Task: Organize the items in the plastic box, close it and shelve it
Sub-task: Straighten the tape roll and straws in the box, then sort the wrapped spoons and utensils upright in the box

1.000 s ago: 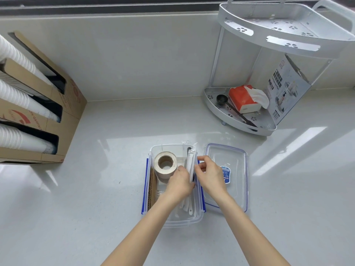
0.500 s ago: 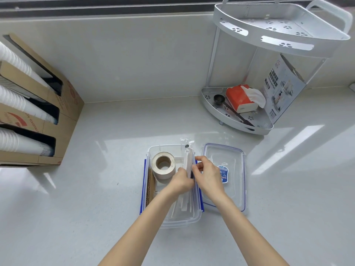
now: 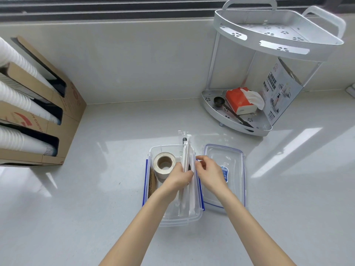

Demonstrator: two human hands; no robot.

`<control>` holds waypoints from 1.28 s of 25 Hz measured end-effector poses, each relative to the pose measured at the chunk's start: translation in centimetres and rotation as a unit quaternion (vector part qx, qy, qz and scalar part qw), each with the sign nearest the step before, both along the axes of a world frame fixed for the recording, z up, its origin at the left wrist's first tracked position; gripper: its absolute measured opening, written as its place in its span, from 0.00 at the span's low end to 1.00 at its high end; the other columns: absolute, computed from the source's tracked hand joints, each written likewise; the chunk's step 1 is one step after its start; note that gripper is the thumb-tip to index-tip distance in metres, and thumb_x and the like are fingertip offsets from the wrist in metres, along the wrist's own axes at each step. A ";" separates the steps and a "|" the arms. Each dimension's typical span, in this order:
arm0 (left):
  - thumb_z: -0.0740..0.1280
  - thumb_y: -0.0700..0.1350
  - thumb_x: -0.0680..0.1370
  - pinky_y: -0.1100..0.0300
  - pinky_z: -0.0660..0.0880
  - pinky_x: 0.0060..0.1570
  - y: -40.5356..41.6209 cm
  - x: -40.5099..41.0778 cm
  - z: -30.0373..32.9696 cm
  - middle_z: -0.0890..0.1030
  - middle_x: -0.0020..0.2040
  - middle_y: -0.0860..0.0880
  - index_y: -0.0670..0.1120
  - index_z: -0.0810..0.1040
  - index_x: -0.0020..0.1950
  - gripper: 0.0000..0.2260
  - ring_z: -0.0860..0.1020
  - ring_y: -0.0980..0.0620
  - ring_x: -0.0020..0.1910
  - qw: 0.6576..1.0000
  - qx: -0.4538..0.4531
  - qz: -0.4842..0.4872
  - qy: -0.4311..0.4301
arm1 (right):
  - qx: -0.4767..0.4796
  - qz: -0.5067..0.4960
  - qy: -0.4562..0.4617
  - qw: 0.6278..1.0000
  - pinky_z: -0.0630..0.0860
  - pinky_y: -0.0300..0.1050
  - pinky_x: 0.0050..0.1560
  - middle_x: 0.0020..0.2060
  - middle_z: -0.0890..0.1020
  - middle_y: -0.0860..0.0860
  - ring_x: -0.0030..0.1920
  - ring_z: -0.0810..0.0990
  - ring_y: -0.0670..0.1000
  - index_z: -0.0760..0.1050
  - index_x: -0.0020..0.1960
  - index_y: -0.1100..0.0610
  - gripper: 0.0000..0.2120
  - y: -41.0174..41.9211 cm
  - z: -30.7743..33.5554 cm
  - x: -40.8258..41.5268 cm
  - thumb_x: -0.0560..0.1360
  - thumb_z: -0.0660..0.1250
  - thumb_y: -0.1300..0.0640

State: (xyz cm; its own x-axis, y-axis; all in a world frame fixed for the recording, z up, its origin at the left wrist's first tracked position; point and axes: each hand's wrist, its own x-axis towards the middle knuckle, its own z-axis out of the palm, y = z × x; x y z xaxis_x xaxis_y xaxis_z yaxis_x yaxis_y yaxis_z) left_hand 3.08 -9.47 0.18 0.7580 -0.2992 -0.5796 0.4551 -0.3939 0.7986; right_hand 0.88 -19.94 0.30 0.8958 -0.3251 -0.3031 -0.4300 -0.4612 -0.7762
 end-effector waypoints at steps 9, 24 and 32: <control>0.55 0.35 0.76 0.68 0.72 0.31 3.6 -1.6 1.2 0.74 0.40 0.51 0.43 0.63 0.66 0.19 0.73 0.58 0.31 0.990 -0.106 -0.021 -0.085 | 0.049 0.037 -0.042 0.997 0.72 0.31 0.40 0.50 0.71 0.50 0.47 0.75 0.50 0.71 0.63 0.54 0.23 3.8 4.3 -0.5 0.71 0.68 0.45; 0.52 0.41 0.81 0.61 0.72 0.48 5.2 -3.5 2.0 0.78 0.44 0.51 0.47 0.71 0.60 0.12 0.76 0.55 0.42 0.962 -0.244 0.120 0.005 | 0.304 -0.036 -0.050 0.951 0.72 0.45 0.47 0.35 0.73 0.49 0.36 0.73 0.47 0.70 0.41 0.51 0.10 4.9 3.1 -0.7 0.79 0.55 0.58; 0.51 0.40 0.81 0.58 0.81 0.43 6.8 -2.4 1.6 0.79 0.51 0.45 0.39 0.70 0.60 0.13 0.81 0.51 0.46 0.923 -0.317 0.214 0.033 | 0.419 -0.095 -0.112 0.896 0.70 0.41 0.34 0.30 0.67 0.50 0.28 0.67 0.47 0.68 0.44 0.53 0.12 4.4 4.3 -0.5 0.82 0.49 0.57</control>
State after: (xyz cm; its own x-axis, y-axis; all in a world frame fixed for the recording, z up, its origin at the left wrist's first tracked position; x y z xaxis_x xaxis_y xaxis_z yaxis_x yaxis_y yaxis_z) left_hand 0.68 -2.63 1.78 0.8550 -0.2749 -0.4398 0.5163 0.3706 0.7721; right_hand 0.43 -15.53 4.56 0.9174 -0.2207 -0.3311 -0.2288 0.3883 -0.8927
